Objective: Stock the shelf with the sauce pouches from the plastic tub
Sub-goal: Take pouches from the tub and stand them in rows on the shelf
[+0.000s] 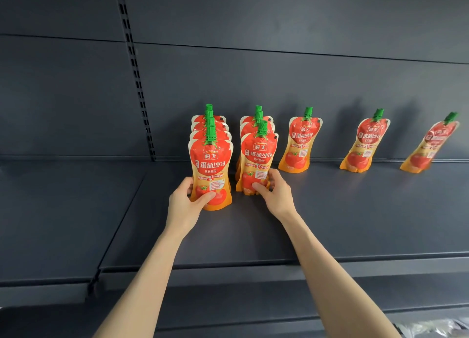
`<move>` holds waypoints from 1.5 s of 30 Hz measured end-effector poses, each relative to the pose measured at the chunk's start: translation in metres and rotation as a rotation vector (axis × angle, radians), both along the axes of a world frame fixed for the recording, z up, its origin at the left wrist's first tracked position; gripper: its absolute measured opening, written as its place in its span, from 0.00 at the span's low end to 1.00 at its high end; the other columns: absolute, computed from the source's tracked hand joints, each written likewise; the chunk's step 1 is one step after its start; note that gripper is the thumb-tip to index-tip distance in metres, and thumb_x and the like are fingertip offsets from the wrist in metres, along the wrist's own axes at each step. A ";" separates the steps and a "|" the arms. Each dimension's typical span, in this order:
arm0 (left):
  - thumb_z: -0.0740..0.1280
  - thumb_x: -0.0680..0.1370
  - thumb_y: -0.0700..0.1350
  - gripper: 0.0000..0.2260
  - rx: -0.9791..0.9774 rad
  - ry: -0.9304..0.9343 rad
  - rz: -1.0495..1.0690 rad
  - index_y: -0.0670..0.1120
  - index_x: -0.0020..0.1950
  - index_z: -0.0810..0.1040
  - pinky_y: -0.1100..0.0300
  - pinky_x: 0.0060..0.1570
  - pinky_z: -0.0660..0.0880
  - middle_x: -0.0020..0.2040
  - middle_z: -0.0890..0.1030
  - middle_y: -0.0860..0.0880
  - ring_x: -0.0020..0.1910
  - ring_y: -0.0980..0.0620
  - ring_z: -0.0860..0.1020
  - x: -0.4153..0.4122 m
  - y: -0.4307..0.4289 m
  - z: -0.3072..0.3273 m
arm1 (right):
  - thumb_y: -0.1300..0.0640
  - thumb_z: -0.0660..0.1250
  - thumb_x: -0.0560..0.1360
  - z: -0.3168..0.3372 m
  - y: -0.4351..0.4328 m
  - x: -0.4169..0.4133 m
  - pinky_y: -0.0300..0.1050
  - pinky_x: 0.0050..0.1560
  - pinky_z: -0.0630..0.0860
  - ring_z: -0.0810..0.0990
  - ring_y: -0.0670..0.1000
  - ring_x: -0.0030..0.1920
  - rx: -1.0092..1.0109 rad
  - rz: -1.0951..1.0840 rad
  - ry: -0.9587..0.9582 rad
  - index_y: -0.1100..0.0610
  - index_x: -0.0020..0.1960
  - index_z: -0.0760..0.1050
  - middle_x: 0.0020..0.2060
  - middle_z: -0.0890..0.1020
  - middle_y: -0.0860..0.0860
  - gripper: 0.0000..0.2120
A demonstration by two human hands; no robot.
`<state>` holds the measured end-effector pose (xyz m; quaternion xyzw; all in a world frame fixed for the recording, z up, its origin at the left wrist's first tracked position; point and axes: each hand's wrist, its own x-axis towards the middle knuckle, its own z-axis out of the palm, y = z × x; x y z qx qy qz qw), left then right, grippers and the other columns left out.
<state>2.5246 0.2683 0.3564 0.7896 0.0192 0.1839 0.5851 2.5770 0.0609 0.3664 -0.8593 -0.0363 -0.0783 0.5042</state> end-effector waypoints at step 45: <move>0.68 0.76 0.42 0.11 0.176 -0.046 -0.656 0.51 0.57 0.78 0.69 0.55 0.71 0.52 0.81 0.58 0.54 0.65 0.76 -0.166 -0.310 -0.033 | 0.54 0.67 0.76 -0.048 -0.265 -0.293 0.37 0.53 0.71 0.77 0.49 0.55 -0.042 -0.650 -0.044 0.53 0.61 0.76 0.53 0.79 0.46 0.13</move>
